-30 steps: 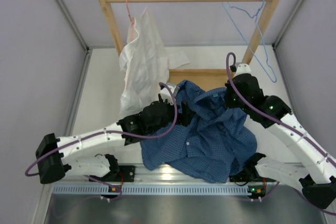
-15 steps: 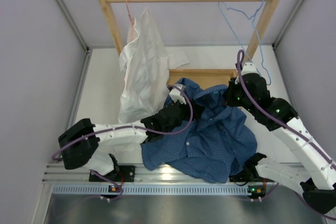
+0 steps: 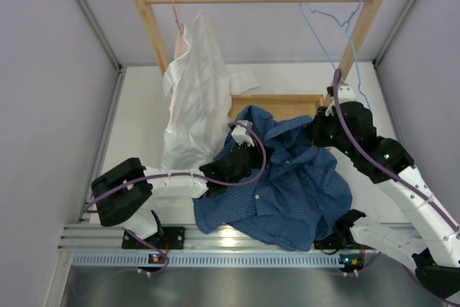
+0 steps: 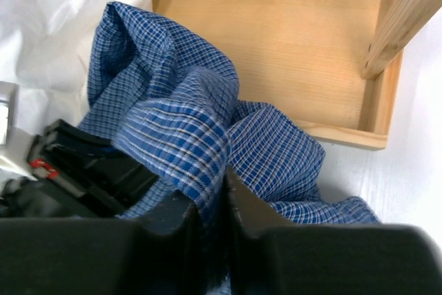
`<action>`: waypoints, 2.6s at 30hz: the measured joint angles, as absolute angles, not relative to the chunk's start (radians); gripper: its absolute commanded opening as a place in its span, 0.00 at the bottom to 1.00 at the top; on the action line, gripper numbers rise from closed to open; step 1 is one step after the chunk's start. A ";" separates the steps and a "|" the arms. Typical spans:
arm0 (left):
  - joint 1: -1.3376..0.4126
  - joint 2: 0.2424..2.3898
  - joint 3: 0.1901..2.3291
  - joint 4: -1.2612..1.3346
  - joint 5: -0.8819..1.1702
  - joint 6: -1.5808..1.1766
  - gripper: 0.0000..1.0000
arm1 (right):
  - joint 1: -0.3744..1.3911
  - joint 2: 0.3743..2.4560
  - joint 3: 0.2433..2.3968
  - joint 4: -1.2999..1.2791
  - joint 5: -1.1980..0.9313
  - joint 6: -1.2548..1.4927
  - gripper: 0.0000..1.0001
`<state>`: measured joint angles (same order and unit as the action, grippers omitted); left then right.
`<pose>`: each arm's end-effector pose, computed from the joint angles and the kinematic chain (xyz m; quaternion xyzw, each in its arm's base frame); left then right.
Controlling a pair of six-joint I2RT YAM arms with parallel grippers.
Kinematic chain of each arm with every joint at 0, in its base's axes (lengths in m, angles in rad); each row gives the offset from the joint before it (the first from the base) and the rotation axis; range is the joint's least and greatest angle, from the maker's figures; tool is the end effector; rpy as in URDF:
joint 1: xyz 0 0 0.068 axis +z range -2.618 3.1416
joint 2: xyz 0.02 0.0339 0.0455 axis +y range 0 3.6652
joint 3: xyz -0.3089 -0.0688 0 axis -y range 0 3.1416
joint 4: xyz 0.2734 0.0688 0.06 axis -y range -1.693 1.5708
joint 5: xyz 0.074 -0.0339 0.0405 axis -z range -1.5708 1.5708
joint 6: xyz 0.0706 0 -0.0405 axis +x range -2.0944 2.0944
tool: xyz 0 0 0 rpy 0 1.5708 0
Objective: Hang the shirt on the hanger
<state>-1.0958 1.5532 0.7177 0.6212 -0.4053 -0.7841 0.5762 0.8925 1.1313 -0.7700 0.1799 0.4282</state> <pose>0.1977 -0.3236 0.2303 -0.0064 0.7731 -0.4039 0.4891 0.1757 0.0991 0.4043 -0.0194 0.8653 0.1698 0.4711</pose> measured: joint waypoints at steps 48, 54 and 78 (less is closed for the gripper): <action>-1.029 1.249 0.866 -0.261 -0.059 -0.666 0.00 | 0.282 1.211 1.795 -0.981 0.133 -0.009 0.12; -1.029 1.233 0.866 -0.264 -0.059 -0.659 0.00 | 0.281 1.212 1.795 -0.982 0.102 0.012 0.21; -1.029 1.184 0.866 -0.267 -0.068 -0.659 0.00 | 0.280 1.209 1.715 -0.973 0.131 0.026 0.03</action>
